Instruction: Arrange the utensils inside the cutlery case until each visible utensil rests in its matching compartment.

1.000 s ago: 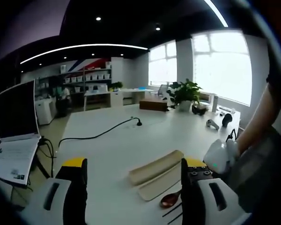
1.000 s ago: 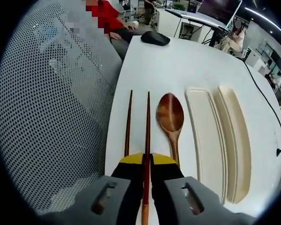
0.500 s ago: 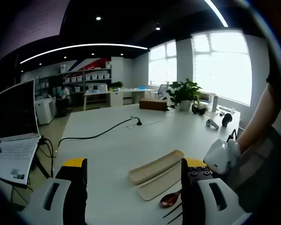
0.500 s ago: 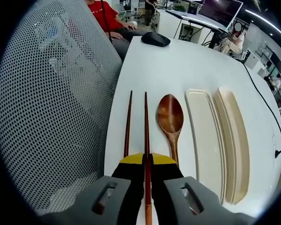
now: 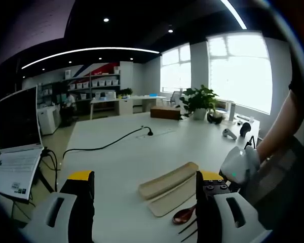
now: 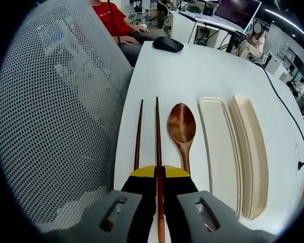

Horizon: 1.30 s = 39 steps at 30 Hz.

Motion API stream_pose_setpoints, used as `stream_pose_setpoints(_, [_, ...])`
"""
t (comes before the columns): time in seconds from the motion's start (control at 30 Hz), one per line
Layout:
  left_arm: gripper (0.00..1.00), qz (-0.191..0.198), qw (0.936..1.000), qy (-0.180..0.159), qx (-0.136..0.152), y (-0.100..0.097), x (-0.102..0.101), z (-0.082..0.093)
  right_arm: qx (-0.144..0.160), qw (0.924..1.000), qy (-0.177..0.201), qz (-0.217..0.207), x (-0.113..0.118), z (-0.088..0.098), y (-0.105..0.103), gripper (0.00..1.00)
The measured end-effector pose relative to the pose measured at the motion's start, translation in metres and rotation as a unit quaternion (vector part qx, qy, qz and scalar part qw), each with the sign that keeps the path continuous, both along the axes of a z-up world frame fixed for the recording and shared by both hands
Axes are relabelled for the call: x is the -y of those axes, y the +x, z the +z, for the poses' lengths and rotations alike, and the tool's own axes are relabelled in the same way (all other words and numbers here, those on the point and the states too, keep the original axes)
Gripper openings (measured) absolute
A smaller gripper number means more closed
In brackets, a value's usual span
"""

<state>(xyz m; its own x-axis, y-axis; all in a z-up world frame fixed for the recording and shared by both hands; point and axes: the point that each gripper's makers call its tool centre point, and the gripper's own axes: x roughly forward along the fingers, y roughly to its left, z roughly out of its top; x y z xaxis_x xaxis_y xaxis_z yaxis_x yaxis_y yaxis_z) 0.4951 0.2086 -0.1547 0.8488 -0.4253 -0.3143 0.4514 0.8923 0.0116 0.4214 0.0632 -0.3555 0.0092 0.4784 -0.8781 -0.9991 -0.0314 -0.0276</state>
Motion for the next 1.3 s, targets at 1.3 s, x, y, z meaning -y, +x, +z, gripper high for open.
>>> stream_pose_setpoints(1.3, [0.85, -0.007, 1.0, -0.001, 0.001, 0.0, 0.003, 0.001, 0.016, 0.998, -0.053, -0.031, 0.036, 0.026, 0.036, 0.0])
